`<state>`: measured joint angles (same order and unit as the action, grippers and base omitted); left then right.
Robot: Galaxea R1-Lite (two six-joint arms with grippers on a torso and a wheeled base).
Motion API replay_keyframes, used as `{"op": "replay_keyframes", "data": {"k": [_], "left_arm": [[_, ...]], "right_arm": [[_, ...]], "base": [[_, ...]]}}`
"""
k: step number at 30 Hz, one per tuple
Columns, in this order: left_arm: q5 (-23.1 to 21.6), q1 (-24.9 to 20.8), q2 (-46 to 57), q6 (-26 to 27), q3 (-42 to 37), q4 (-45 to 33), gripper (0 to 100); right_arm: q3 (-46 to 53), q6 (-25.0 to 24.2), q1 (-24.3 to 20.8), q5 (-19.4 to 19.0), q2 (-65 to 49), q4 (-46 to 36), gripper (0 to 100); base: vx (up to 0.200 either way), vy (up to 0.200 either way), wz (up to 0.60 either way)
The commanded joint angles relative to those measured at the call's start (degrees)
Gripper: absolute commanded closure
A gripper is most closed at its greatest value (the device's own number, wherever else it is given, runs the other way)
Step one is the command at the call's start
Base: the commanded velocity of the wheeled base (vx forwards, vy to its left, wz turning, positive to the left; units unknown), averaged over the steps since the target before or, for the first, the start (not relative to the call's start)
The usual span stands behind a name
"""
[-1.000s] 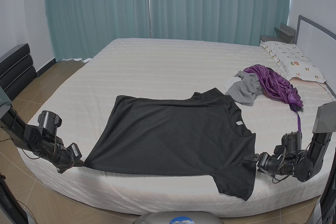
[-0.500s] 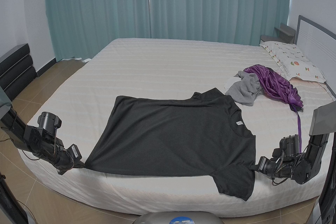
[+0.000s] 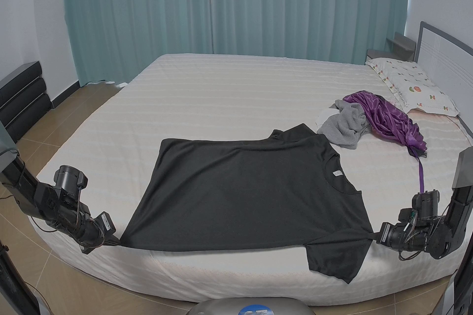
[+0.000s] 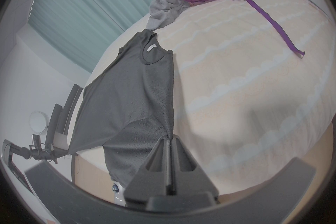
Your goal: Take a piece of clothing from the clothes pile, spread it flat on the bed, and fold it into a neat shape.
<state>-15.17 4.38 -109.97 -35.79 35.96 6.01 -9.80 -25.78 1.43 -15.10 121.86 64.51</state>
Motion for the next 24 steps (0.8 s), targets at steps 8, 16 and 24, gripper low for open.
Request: {"op": "replay_keyframes", "data": {"k": [8,16,24], "left_arm": [[0.2,0.0,2.1,1.7,-3.1,-0.5,100],[0.4,0.0,2.6,2.6,-4.6,-0.6,100],[0.6,-0.2,-0.9,2.6,-4.0,0.1,100]], "right_arm": [[2.9,3.6,2.5,-4.1,-3.9,0.0,100],[2.9,5.0,3.9,-4.4,-5.2,-2.0,100],[2.1,5.4,3.7,-4.5,-1.5,-1.1,100]], "base": [[0.000,0.000,0.00],[0.000,0.000,0.00],[0.000,0.000,0.00]]}}
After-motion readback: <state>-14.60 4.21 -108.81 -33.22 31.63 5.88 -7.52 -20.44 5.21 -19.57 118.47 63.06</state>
